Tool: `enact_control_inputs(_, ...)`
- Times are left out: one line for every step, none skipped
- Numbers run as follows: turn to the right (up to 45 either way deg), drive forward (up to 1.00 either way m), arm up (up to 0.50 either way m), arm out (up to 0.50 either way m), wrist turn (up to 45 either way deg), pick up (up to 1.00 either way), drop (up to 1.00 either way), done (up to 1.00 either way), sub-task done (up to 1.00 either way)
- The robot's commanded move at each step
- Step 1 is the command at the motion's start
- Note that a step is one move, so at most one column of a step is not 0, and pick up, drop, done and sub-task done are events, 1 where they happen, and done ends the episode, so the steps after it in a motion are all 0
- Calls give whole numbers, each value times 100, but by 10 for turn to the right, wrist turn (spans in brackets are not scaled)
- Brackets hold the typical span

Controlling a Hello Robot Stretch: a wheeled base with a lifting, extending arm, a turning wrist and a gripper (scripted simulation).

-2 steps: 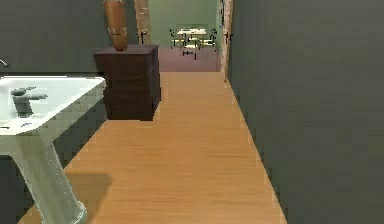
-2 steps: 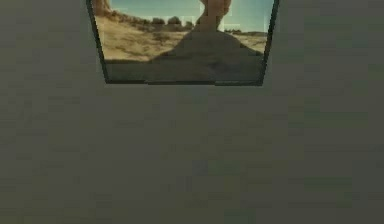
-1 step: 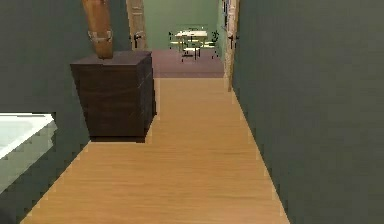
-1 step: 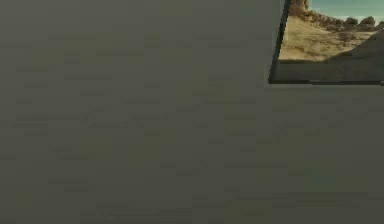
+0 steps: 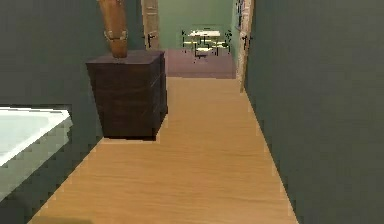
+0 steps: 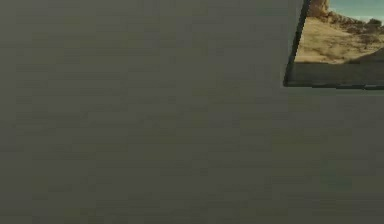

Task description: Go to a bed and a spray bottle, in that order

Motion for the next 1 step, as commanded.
enact_control_inputs(0, 100, 0, 0, 0, 0, 0, 0, 0)
